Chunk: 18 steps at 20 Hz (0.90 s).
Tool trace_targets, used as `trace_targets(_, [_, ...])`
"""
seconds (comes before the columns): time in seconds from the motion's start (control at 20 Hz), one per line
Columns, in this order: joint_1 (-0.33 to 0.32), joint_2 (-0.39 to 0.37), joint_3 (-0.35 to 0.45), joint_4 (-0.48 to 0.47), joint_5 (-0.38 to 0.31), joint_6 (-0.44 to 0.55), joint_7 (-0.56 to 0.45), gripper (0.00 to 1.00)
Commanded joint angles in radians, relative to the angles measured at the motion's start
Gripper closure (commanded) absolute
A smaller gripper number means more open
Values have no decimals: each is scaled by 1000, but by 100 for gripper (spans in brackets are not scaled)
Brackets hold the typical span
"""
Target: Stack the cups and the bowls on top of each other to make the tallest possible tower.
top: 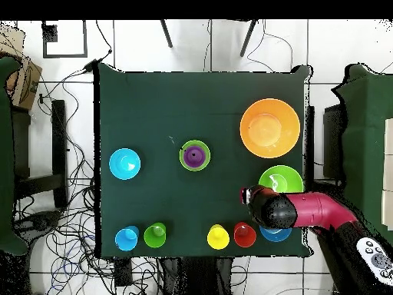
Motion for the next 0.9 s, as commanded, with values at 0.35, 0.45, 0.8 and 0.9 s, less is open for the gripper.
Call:
trace_targets(0.35, [59,-44,35,12,-23,19,-78,0])
trace_targets(0.45, [53,-33,35,2,-28,19,-88,0])
trace_targets(0.8, [22,-3,38,-48,-58,20,-141,0])
trace_targets(0.9, [3,25,43,-63,-66,8,-155,0])
